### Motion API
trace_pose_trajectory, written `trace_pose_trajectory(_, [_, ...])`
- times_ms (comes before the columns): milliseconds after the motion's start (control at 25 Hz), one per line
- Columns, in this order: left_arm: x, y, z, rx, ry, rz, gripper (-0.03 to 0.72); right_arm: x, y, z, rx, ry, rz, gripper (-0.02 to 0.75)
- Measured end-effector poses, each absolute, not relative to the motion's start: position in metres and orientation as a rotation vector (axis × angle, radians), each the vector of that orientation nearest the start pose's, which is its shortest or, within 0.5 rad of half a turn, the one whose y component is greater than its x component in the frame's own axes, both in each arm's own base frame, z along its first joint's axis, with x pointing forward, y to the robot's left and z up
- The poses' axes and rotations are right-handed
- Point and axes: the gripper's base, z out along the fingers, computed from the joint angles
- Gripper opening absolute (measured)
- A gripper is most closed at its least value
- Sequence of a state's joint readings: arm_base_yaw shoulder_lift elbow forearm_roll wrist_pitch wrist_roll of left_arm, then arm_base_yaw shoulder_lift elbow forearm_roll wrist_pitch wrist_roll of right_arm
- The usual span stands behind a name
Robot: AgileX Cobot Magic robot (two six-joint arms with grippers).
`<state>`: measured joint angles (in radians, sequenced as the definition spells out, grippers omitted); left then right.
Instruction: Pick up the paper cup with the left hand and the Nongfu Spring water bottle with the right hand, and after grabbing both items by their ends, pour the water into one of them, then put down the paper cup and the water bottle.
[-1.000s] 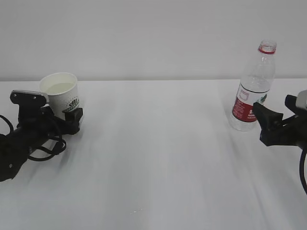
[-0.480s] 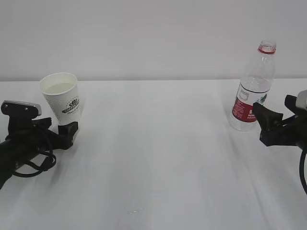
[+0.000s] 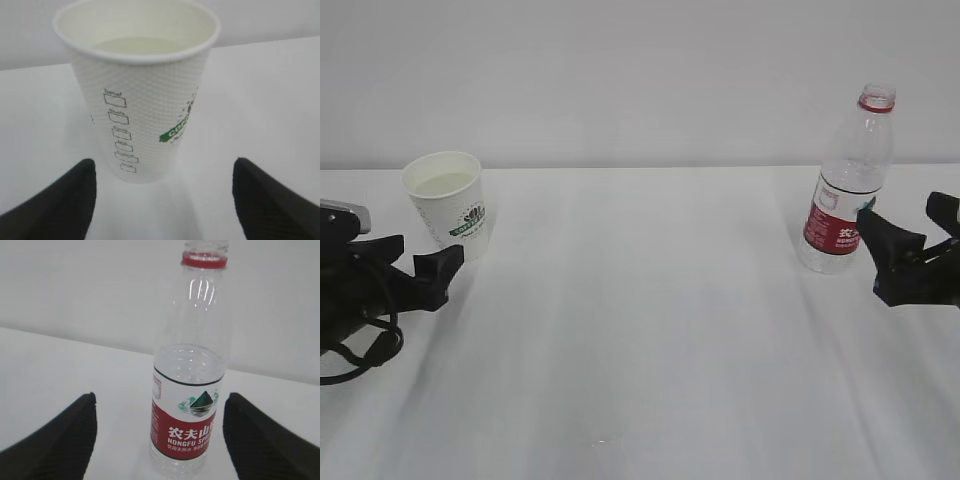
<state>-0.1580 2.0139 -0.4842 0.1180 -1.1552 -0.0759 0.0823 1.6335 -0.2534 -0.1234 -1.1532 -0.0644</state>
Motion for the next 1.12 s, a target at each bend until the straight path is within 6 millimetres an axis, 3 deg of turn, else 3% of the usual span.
trace_pose_trajectory(320, [0.258,-0.051,0.124,0.197,1.798,-0.233,0.615,0.223,0.029,0.178,-0.245,1.598,0.066,0.589])
trace_pose_trajectory(800, [0.23,-0.047,0.196,0.208,1.624,-0.216,0.603,0.204,0.026,0.21,-0.236,1.566,0.052,0.589])
trace_pose_trajectory(1120, [0.204,-0.041,0.232,0.21,1.588,-0.184,0.594,0.191,0.024,0.225,-0.235,1.568,0.036,0.588])
